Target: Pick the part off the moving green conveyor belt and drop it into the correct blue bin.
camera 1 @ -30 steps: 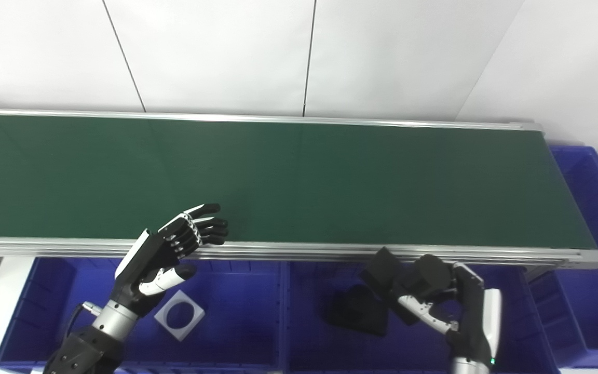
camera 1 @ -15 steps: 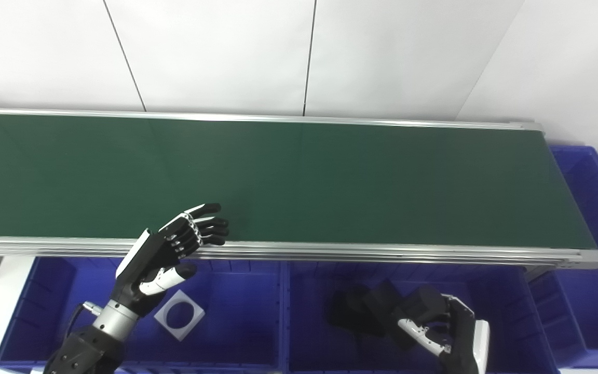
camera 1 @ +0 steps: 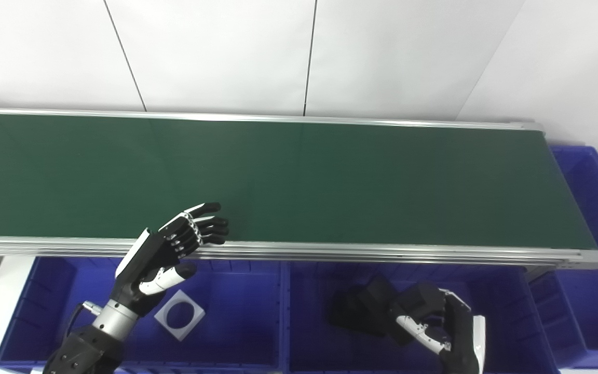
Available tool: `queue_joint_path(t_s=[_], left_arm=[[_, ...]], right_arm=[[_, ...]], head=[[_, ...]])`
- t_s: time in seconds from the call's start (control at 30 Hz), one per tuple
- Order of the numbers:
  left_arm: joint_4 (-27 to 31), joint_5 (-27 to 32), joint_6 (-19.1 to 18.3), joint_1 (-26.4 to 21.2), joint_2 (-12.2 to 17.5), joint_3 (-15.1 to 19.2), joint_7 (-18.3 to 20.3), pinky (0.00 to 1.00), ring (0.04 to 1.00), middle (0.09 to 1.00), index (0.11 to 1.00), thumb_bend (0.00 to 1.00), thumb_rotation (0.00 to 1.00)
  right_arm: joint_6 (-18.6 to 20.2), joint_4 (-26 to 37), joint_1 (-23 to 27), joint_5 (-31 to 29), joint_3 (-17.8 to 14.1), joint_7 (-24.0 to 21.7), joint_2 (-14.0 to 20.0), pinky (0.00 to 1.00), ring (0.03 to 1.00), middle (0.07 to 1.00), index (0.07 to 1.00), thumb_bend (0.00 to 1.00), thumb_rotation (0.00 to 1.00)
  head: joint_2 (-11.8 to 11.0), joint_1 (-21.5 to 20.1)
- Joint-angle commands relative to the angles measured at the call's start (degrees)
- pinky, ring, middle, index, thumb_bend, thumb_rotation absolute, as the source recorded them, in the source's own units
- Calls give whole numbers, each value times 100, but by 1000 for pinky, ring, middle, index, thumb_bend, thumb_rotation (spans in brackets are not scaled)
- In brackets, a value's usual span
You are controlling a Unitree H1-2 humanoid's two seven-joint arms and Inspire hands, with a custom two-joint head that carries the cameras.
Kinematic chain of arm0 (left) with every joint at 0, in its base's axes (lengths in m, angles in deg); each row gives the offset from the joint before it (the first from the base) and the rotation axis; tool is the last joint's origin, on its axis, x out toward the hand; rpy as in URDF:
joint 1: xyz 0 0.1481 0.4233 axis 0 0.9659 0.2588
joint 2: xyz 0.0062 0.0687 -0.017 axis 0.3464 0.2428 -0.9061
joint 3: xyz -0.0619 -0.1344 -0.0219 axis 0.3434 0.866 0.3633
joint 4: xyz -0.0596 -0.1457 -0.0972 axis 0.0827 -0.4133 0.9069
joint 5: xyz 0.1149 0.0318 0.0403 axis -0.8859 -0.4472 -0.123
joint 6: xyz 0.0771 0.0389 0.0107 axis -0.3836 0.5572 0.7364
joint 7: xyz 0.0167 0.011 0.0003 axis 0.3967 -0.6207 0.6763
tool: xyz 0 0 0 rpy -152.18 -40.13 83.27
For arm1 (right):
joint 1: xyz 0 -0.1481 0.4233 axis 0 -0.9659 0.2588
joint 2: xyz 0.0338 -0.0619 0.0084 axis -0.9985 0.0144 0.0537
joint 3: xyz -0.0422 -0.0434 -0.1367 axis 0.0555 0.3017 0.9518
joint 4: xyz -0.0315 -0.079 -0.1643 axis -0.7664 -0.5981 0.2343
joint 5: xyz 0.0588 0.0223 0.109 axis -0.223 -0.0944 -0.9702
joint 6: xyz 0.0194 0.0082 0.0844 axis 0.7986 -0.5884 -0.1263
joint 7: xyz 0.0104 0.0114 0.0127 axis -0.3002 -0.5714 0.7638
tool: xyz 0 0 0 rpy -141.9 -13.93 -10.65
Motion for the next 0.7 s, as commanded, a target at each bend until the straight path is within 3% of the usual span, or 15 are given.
queue_joint_path(t_s=[0.0,0.1,0.13,0.3,0.47,0.67], left_arm=[[200,91,47,-79,30,39,27,716,744,766,838,879,565],[219,63,28,-66,27,42,3,717,743,766,836,885,567],[218,54,31,-64,26,43,-2,716,744,766,836,886,569],[182,72,75,-76,8,38,15,708,740,764,836,882,563],[154,50,116,-76,-3,38,11,703,740,763,835,880,568],[132,60,126,-68,-34,27,15,702,735,758,831,880,558]], right_arm=[[154,429,-71,-220,66,-313,76,795,866,899,937,785,336],[270,630,-105,-193,160,-507,164,872,946,973,990,856,442],[296,675,-113,-152,188,-527,189,899,978,989,996,908,519],[505,1003,-172,27,291,-595,253,941,1000,1000,1000,984,653],[552,1449,-241,25,336,-647,216,961,1000,1000,1000,980,658],[448,2614,-261,205,645,-796,170,891,963,984,1000,917,615]], head=[[-1,9],[-11,18],[-11,18],[-30,37],[-47,76],[-116,224]])
